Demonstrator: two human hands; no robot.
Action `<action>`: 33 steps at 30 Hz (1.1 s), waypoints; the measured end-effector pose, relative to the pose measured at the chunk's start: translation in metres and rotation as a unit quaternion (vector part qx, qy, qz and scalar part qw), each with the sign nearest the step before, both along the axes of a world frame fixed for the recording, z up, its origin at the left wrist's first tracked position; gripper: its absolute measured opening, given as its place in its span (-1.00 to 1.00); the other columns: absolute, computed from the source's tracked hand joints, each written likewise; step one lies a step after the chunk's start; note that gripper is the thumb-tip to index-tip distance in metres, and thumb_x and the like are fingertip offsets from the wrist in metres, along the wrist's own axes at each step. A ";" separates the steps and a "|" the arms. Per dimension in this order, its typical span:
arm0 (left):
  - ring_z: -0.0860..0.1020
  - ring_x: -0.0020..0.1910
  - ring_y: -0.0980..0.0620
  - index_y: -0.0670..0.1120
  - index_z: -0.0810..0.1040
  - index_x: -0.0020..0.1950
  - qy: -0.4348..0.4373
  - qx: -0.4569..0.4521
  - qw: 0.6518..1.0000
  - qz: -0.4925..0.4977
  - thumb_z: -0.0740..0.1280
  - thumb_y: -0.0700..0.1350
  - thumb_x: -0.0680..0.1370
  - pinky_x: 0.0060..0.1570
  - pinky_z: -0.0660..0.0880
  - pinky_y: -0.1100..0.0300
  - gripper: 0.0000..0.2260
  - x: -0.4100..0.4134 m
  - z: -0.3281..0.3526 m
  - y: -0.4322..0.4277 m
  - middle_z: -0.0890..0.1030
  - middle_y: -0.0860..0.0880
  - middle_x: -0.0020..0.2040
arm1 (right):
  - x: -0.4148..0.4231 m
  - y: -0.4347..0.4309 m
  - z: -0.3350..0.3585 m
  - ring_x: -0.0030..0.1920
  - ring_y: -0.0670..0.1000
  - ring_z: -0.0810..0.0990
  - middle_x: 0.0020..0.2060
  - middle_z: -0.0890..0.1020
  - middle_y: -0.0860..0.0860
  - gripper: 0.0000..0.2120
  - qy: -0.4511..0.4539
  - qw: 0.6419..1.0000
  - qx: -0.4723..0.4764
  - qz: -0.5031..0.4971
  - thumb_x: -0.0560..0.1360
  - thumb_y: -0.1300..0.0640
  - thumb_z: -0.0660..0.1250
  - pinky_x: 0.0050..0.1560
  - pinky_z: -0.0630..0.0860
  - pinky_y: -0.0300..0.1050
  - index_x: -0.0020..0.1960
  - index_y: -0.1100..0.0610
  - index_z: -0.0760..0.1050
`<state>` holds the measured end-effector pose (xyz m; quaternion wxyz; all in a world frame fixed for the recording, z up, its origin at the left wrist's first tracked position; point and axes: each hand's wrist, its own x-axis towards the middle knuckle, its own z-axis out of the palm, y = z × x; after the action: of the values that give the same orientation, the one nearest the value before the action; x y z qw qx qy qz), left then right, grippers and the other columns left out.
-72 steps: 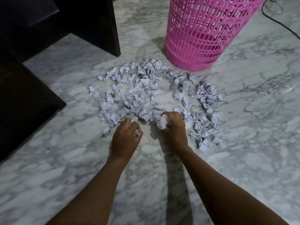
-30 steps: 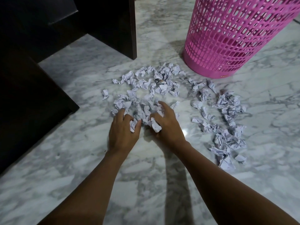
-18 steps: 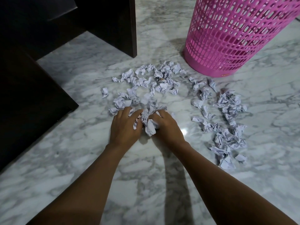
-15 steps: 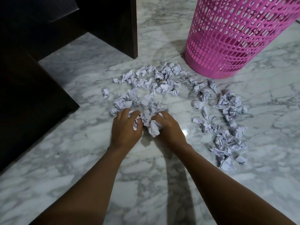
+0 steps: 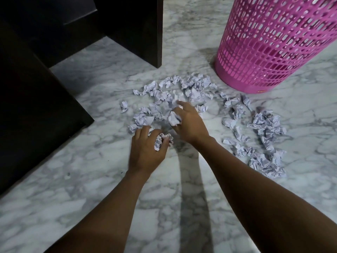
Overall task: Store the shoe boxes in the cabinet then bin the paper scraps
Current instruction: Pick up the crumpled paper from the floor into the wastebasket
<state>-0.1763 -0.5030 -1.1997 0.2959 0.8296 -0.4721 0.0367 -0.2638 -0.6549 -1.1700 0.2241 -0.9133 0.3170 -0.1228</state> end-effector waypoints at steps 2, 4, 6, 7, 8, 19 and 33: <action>0.46 -0.02 -0.14 -0.08 0.62 -0.02 -0.006 -0.006 1.000 -0.002 0.39 0.06 0.50 -0.05 0.47 0.00 -0.78 0.000 -0.001 0.000 0.55 -0.10 -0.01 | -0.001 -0.003 -0.007 0.35 0.25 0.47 0.42 0.42 0.21 -0.47 0.031 0.999 -0.019 0.031 0.34 0.00 0.53 0.24 0.45 0.12 0.24 0.17 0.55; 0.47 -0.04 -0.15 -0.10 0.62 -0.04 -0.013 -0.009 1.000 0.000 0.38 0.05 0.50 -0.07 0.47 -0.01 -0.78 0.000 -0.001 0.000 0.55 -0.11 -0.02 | 0.001 -0.005 -0.008 0.31 0.23 0.51 0.40 0.47 0.17 -0.47 0.037 0.998 -0.033 0.038 0.33 -0.06 0.54 0.21 0.46 0.07 0.22 0.14 0.55; 0.47 -0.05 -0.16 -0.11 0.61 -0.08 -0.018 -0.014 1.000 0.002 0.38 0.03 0.49 -0.08 0.47 -0.01 -0.79 0.000 -0.001 0.000 0.54 -0.12 -0.05 | 0.002 -0.005 -0.008 0.20 0.24 0.56 0.28 0.57 0.14 -0.51 0.034 0.998 -0.041 0.040 0.32 -0.01 0.56 0.16 0.45 0.02 0.18 0.13 0.57; 0.47 -0.06 -0.16 -0.11 0.61 -0.10 -0.018 -0.019 1.000 0.003 0.38 0.01 0.49 -0.09 0.47 -0.02 -0.81 -0.001 0.000 0.000 0.54 -0.12 -0.06 | 0.003 -0.003 -0.008 0.12 0.25 0.57 0.19 0.61 0.13 -0.54 0.025 0.998 -0.041 0.038 0.30 0.04 0.57 0.10 0.45 0.00 0.15 0.14 0.58; 0.47 -0.07 -0.16 -0.12 0.61 -0.11 -0.017 -0.026 0.999 0.002 0.38 -0.02 0.47 -0.09 0.48 -0.03 -0.83 -0.001 0.000 0.000 0.54 -0.12 -0.08 | 0.003 0.000 -0.008 0.06 0.25 0.56 0.10 0.63 0.14 -0.56 0.012 0.999 -0.037 0.031 0.29 0.07 0.57 0.03 0.46 0.00 0.12 0.14 0.59; 0.51 -0.21 -0.19 -0.11 0.63 -0.16 0.020 -0.010 0.999 0.027 0.30 -0.03 0.42 -0.24 0.50 0.04 -0.81 -0.003 0.000 0.005 0.54 -0.12 -0.18 | -0.025 0.028 -0.005 -0.12 0.07 0.57 -0.15 0.61 0.05 -0.80 -0.069 0.994 0.073 -0.050 0.33 0.16 0.53 -0.21 0.25 -0.25 -0.08 0.11 0.60; 0.33 -0.50 0.09 -0.04 0.46 -0.37 0.290 -0.074 0.952 0.056 0.42 -0.05 0.39 -0.42 0.34 0.20 -0.79 -0.027 0.126 -0.050 0.40 0.03 -0.51 | -0.069 0.000 0.126 -0.44 -0.21 0.46 -0.33 0.59 -0.05 -0.80 -0.255 0.937 0.197 -0.137 0.38 0.33 0.53 -0.34 0.39 -0.40 -0.12 0.15 0.56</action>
<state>-0.2037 -0.5526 -1.0742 0.4783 0.8053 -0.3146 -0.1545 -0.3330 -0.6553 -1.0442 0.4535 -0.7370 0.3891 -0.3159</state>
